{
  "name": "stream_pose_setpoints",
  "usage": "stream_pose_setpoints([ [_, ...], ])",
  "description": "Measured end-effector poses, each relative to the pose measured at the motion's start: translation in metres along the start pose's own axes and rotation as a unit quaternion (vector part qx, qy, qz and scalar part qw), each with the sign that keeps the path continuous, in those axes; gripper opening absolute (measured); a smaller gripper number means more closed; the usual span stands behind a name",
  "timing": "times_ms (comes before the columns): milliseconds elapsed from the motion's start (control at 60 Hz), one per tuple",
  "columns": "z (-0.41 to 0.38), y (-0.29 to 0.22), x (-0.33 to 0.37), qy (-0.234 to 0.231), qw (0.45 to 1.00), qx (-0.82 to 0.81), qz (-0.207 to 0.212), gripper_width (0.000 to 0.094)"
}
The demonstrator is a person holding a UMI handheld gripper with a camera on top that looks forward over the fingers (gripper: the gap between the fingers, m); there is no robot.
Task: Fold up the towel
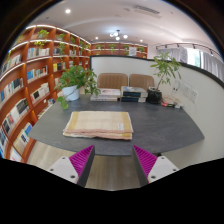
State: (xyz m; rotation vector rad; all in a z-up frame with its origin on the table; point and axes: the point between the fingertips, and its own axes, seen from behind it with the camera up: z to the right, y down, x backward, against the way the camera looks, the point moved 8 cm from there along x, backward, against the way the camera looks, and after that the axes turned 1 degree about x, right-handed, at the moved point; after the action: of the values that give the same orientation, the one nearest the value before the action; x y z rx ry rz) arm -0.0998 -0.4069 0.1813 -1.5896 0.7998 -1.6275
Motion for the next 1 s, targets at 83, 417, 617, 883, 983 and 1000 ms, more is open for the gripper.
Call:
stream_pose_setpoints([
  [83, -0.089, 0.007, -0.059, -0.03, 0.999, 0.001, -0.013, 0.0732],
  [417, -0.233, -0.026, -0.197, -0.087, 0.994, 0.042, -0.057, 0.0737],
  [617, -0.242, -0.042, -0.264, -0.041, 0.995, 0.052, -0.077, 0.0699],
  [883, -0.233, -0.034, -0.279, -0.004, 0.994, 0.069, -0.084, 0.016],
  [983, -0.234, -0.034, -0.282, -0.005, 0.99, 0.108, -0.09, 0.0064],
  [1000, -0.234, -0.034, -0.281, -0.006, 0.989, 0.113, -0.092, 0.0064],
])
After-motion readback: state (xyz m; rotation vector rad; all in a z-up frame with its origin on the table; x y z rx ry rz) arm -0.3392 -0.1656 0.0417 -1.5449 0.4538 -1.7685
